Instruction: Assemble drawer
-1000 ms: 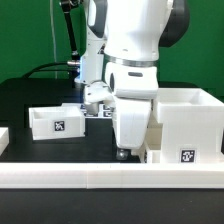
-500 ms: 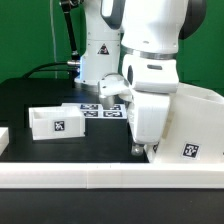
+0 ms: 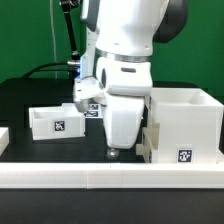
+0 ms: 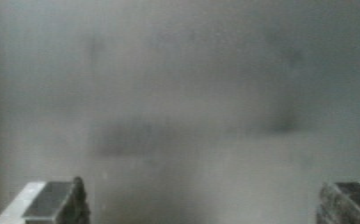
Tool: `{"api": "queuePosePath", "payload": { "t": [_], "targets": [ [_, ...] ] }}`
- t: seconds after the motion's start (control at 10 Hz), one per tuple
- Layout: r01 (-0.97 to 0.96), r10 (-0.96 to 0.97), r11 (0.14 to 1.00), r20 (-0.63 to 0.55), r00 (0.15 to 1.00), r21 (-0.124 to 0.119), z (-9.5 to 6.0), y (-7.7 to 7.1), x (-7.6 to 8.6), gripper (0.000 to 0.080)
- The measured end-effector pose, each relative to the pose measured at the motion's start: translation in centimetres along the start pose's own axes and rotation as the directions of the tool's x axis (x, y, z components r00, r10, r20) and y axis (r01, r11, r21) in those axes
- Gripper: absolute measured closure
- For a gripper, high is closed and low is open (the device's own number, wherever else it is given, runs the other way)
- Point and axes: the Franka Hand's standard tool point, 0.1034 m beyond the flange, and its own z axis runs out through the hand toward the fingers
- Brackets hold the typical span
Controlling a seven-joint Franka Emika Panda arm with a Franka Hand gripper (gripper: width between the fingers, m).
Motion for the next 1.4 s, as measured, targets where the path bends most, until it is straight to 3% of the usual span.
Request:
{"api": "queuePosePath", "payload": {
  "t": [0.2, 0.4, 0.5, 0.6, 1.0, 1.1, 1.2, 1.3, 1.4],
  "targets": [
    [-0.005, 0.004, 1.0, -0.004, 1.0, -0.024, -0.1, -0.1, -3.5, 0.015],
    [-0.036, 0.035, 0.997, -0.007, 0.999, -0.075, -1.9, -1.0, -5.2, 0.015],
    [-0.049, 0.048, 0.992, -0.012, 0.999, -0.12, -2.9, -1.9, -5.5, 0.015],
    [-0.064, 0.062, 0.99, -0.019, 0.998, -0.127, -3.2, -3.4, -5.4, 0.015],
    [-0.063, 0.061, 0.991, -0.018, 0.998, -0.121, -2.9, -3.3, -5.6, 0.015],
    [-0.108, 0.104, 0.978, -0.029, 0.994, -0.176, -3.3, -3.2, -6.8, 0.015],
    [-0.164, 0.16, 0.962, -0.036, 0.986, -0.22, -4.1, -4.1, -8.2, 0.015],
    [-0.218, 0.212, 0.946, -0.049, 0.976, -0.242, -4.7, -4.9, -8.5, 0.015],
    [-0.238, 0.231, 0.94, -0.055, 0.971, -0.247, -4.9, -5.4, -8.4, 0.015]
  ]
}}
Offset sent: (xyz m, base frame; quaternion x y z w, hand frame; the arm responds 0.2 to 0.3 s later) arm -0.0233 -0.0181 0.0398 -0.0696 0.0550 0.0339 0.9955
